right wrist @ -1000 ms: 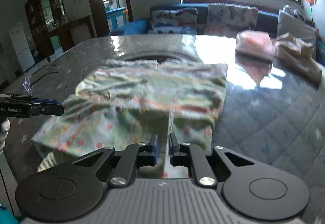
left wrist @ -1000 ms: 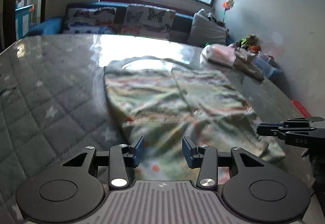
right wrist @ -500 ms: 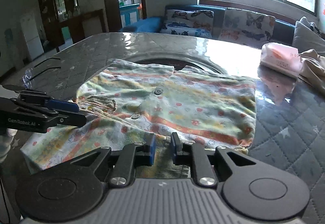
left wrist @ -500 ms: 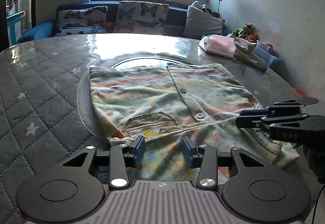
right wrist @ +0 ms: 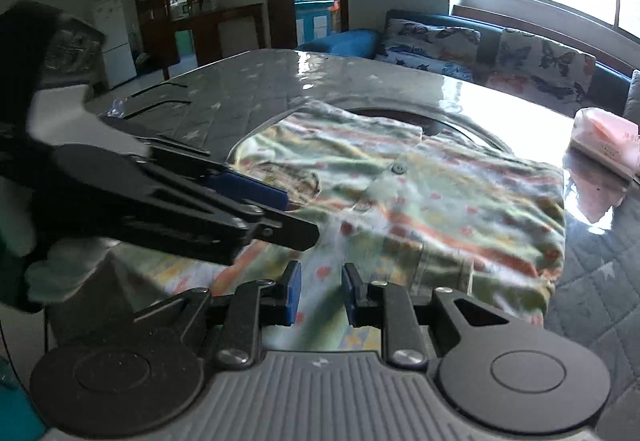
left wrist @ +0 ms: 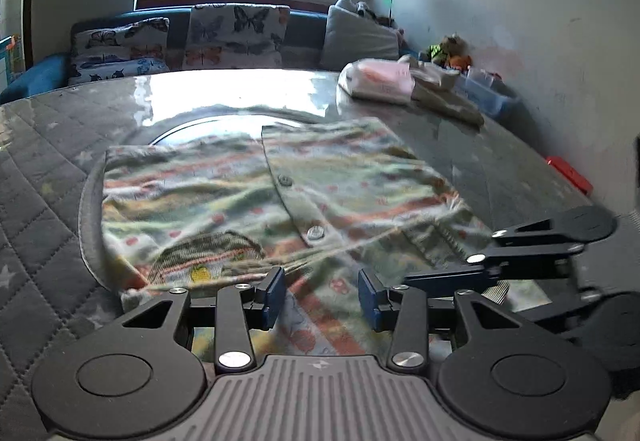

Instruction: Fold clothes

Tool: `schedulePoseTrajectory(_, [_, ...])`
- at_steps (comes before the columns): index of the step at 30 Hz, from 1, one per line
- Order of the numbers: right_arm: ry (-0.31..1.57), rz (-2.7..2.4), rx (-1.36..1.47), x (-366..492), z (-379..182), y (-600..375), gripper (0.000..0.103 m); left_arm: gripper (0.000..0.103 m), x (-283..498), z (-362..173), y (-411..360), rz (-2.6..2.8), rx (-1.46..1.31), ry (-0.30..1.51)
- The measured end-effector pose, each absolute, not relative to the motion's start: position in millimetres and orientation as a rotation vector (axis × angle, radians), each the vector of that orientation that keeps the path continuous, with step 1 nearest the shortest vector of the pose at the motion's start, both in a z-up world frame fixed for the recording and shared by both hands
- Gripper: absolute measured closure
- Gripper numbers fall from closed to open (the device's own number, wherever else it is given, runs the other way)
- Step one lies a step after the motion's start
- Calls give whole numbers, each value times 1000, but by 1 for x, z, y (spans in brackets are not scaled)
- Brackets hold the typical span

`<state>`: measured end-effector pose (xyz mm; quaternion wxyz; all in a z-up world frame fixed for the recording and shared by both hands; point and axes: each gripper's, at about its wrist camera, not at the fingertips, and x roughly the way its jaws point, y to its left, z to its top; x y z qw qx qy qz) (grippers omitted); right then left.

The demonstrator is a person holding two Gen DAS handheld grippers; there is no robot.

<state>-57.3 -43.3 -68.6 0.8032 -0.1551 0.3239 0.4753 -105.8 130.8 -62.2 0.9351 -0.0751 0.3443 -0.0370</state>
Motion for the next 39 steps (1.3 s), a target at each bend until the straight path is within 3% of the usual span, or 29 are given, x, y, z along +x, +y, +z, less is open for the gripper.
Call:
schedulePoseTrajectory(15, [740, 969, -292, -76, -65, -99, 75, 59, -167, -64, 110, -88, -67, 678])
schedulePoseTrajectory(24, [651, 937, -271, -46, -51, -71, 74, 58, -186, -64, 121, -34, -98, 675])
schedulePoseTrajectory(31, [701, 902, -291, -15, -71, -46, 74, 57, -199, -66, 134, 8, -107, 693])
schedulePoseTrajectory(39, [673, 935, -363, -42, -62, -66, 68, 56, -211, -54, 123, -72, -68, 683])
